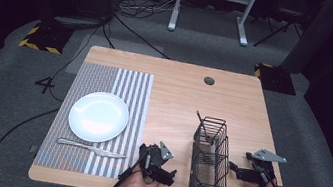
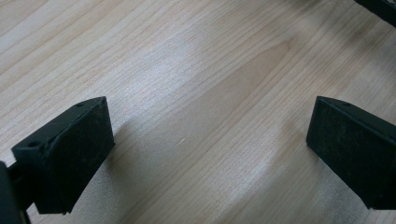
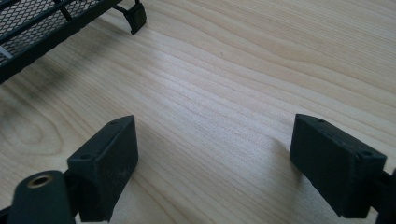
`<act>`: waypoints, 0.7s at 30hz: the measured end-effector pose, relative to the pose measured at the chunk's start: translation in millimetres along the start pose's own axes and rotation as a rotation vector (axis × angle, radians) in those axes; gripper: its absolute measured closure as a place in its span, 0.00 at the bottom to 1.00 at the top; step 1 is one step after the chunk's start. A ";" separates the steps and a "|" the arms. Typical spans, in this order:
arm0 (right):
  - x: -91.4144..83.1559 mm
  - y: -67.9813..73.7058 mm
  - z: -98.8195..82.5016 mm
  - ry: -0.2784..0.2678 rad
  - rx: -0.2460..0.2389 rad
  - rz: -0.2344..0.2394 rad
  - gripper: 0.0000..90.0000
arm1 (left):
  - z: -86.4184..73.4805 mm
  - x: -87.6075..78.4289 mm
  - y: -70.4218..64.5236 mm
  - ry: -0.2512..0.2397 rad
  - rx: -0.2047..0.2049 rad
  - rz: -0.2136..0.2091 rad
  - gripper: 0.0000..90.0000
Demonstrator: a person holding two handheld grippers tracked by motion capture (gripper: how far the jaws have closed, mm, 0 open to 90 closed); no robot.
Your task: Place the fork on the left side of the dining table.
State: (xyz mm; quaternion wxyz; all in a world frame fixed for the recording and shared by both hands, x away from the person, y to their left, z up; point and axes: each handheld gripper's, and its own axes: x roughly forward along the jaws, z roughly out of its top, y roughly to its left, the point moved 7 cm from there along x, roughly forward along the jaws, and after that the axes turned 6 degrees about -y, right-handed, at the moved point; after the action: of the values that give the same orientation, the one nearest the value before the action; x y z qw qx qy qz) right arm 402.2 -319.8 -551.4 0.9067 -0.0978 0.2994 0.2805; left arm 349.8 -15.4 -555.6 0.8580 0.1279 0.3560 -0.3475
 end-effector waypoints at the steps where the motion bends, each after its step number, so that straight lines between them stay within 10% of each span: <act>1: 0.0 0.0 0.0 0.000 0.000 0.000 0.17 | 0.5 -1.0 0.7 0.008 -0.005 0.002 0.03; 6: 0.0 0.0 0.0 0.000 -0.001 0.000 0.17 | 5.5 -13.1 8.0 0.007 -0.077 -0.032 0.31; 21: -0.2 0.1 -0.1 0.000 0.002 -0.006 0.17 | 52.3 -65.0 22.3 -0.168 -0.060 -0.054 0.49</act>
State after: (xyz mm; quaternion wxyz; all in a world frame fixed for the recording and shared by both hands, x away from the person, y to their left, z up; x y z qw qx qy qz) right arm 401.9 -319.8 -551.4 0.9077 -0.0978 0.2994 0.2773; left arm 359.6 9.2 -473.3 0.8786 0.0628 0.2964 -0.3690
